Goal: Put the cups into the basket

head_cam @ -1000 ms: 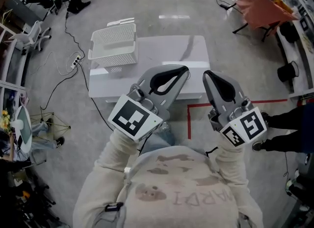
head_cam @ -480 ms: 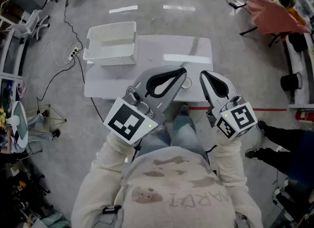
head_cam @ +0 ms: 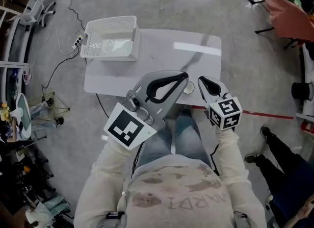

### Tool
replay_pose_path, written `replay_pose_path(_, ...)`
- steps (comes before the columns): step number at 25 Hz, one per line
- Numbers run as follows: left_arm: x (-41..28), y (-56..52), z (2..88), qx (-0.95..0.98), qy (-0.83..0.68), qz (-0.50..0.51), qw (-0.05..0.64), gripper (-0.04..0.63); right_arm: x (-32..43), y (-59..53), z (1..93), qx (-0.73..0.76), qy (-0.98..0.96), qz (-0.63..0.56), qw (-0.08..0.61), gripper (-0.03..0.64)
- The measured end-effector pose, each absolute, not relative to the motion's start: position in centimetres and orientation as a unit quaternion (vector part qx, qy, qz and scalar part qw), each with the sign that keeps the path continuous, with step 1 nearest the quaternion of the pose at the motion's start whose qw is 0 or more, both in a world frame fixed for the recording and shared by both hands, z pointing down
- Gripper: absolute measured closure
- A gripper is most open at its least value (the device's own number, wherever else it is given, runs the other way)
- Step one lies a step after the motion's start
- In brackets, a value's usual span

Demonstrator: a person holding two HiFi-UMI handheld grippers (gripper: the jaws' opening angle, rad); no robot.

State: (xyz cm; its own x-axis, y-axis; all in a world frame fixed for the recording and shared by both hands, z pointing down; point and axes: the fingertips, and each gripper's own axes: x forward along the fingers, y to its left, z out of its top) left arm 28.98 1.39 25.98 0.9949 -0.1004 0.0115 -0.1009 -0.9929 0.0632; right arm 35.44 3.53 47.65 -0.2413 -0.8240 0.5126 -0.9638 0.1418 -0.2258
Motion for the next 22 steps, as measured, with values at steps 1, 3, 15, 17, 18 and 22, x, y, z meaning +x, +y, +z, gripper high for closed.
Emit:
replay_pose_path(1, 29.4, 1.0, 26.7, 0.998, -0.05, 0.006, 0.037, 0.594, 35.7, 3.1, 49.4, 0.597, -0.74, 0.272, 0.145, 0.563)
replay_pose_path(3, 30.0, 0.3, 28.2, 0.997, -0.049, 0.011, 0.05, 0.594, 36.1, 2.6, 52.7, 0.592, -0.731, 0.296, 0.164, 0.561)
replay_pose_path(15, 32.2, -2.1, 38.7, 0.994, -0.024, 0.049, 0.093, 0.594, 36.3, 3.7, 69.1, 0.56, -0.684, 0.398, 0.243, 0.552)
replay_pose_path(17, 32.3, -2.2, 40.4, 0.994, -0.023, 0.054, 0.097, 0.594, 36.5, 3.9, 71.2, 0.558, -0.679, 0.405, 0.251, 0.552)
replay_pose_path(18, 32.3, -2.3, 41.1, 0.993, -0.022, 0.056, 0.101, 0.594, 36.6, 4.0, 72.2, 0.557, -0.677, 0.407, 0.255, 0.552)
replay_pose_path(22, 32.1, -2.2, 43.3, 0.991, -0.021, 0.062, 0.115, 0.594, 36.2, 4.3, 74.9, 0.543, -0.672, 0.423, 0.274, 0.543)
